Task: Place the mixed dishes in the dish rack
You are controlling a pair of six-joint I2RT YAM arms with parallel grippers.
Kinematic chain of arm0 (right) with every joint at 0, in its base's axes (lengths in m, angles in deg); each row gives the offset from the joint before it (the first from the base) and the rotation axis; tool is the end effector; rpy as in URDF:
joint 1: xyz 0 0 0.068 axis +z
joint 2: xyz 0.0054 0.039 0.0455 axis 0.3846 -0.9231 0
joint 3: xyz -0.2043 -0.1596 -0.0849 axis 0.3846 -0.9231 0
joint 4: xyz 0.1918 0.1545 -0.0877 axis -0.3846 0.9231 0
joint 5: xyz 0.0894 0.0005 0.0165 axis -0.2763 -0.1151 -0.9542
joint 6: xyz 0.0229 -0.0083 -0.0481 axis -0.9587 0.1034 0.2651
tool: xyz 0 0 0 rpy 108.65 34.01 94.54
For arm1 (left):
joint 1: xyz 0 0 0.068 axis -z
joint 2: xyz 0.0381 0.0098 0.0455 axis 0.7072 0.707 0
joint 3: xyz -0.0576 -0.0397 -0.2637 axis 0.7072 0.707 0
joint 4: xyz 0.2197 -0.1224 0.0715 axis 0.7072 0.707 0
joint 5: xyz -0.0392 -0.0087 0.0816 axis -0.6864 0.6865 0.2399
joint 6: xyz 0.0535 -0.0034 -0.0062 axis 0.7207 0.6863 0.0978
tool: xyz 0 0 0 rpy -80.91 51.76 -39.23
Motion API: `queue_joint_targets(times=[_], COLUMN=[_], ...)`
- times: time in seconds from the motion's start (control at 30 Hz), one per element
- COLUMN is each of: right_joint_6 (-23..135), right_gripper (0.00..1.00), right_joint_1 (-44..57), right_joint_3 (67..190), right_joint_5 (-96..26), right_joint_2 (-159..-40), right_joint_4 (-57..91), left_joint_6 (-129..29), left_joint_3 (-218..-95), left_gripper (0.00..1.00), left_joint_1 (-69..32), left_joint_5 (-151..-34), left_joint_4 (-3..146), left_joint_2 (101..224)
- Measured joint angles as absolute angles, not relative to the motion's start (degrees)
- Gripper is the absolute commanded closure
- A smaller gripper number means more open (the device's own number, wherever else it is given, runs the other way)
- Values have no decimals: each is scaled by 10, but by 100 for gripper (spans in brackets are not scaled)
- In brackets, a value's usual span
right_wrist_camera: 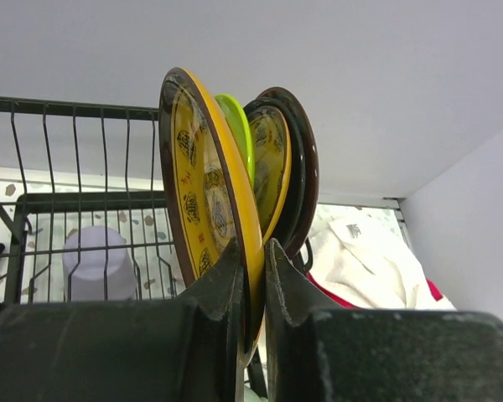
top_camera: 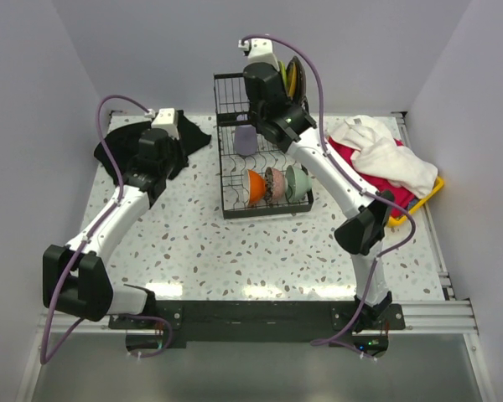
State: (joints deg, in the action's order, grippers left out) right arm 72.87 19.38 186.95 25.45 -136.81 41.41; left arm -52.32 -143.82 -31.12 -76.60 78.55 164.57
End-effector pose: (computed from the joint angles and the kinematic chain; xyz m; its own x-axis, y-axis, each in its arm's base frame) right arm 0.3588 0.2849 0.4574 -0.1430 -0.2696 -0.9523 0.1633 0.9426 -0.2913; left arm 0.3060 -0.0708 0.3091 -0.3998 -0.1508 -0.9041 0.0224 0.9845 -0.1741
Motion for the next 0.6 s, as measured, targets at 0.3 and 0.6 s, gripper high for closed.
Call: queue_joint_targets(times=[0.3, 0.6], right_joint_6=[734, 719], right_gripper=[100, 100], right_joint_1=[191, 179], right_joint_3=[1876, 1893], right_joint_5=[257, 264], right_joint_2=[-1405, -1430], right_joint_4=[414, 412], left_joint_6=[-524, -525], left_joint_3=[-1438, -1438], left_gripper=[100, 100], left_joint_1=[-313, -316], left_joint_5=[-769, -772], left_joint_4=[782, 777], left_joint_2=[1646, 1651])
